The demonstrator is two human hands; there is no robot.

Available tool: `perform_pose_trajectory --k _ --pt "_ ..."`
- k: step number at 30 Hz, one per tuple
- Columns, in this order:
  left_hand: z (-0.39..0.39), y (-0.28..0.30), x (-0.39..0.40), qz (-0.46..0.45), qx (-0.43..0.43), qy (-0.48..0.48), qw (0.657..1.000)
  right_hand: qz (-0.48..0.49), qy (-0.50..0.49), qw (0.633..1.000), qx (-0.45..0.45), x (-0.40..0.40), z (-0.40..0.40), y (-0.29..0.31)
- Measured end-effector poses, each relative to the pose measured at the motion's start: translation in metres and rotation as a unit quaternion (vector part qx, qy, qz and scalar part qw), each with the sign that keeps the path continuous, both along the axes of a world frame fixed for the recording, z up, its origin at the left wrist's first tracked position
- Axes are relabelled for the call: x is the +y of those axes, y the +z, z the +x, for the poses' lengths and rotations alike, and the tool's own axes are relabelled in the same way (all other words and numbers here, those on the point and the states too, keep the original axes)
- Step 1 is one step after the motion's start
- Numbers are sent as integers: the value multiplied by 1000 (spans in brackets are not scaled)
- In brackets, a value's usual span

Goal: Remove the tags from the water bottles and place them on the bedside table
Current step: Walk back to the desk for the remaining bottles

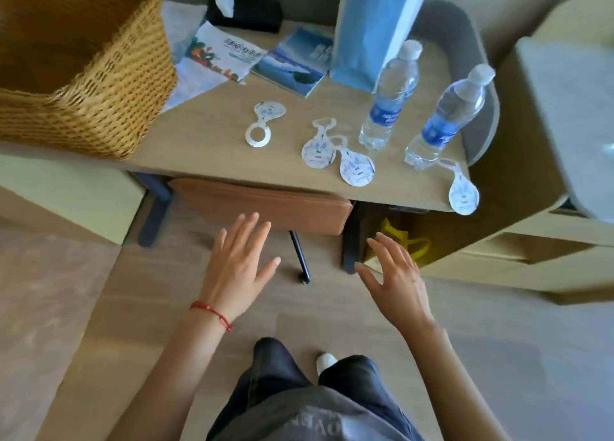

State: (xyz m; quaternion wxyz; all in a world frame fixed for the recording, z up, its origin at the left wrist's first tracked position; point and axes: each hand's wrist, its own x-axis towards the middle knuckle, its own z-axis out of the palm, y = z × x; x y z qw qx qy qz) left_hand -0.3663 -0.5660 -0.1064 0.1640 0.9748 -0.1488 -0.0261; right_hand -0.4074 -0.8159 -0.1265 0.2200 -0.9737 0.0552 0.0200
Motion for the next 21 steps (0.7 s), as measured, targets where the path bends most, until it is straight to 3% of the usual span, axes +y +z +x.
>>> perform_pose_trajectory --k 8,21 --pt "39 -1 -42 -4 6 -101 995 5 -113 993 -26 -29 -16 8" --pt "112 14 -137 -25 -24 -70 997 34 -108 989 -94 -126 74 16"
